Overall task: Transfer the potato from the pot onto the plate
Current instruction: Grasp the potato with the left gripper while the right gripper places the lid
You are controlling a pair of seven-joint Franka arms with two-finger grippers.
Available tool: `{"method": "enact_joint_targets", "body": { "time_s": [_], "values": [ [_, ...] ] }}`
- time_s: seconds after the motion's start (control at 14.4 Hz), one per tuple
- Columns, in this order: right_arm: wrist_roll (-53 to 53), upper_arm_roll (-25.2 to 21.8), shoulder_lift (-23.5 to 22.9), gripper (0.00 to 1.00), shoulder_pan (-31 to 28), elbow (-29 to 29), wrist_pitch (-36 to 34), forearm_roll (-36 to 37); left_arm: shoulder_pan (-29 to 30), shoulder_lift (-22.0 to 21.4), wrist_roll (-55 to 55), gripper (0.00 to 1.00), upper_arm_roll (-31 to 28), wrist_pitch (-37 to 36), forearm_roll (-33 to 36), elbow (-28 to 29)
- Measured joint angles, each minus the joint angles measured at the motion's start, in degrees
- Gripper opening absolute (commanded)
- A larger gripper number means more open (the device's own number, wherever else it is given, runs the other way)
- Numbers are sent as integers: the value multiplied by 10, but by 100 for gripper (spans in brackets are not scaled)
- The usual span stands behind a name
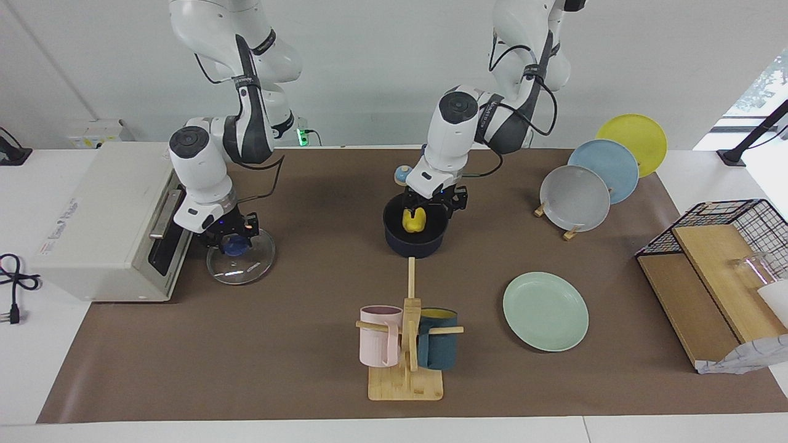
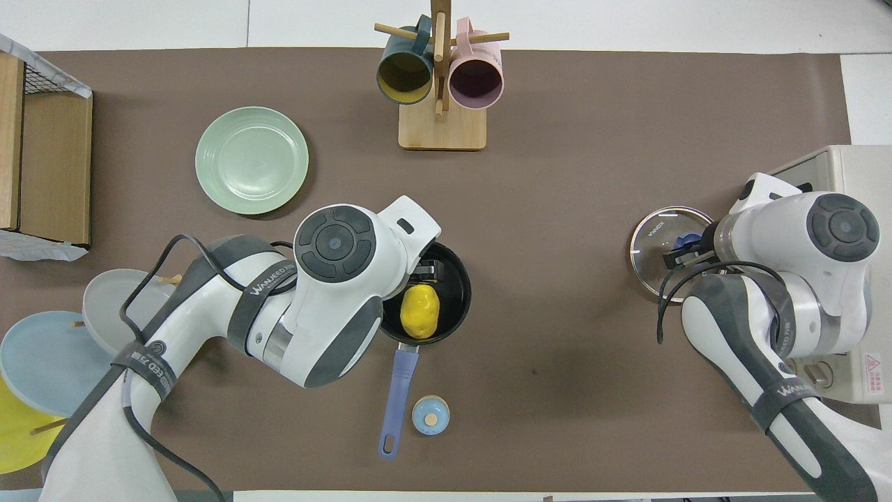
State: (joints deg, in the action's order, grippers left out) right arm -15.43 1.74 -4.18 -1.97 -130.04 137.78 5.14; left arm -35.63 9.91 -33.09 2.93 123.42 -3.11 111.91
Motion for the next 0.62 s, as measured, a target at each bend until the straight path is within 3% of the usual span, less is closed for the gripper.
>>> {"method": "enact_joint_targets", "body": {
  "time_s": [0.28,0.42,0.62],
  "values": [
    [0,0,8,100,0,7,-11,0,-23,11,-34,100,0,33,0,20],
    [3,0,15,100,0,40,-65,0,-27,18,-38,100,0,44,0,28],
    [46,5,25,100,3,135,-191,0,-30,25,-40,100,-1,51,0,41]
  ]
}}
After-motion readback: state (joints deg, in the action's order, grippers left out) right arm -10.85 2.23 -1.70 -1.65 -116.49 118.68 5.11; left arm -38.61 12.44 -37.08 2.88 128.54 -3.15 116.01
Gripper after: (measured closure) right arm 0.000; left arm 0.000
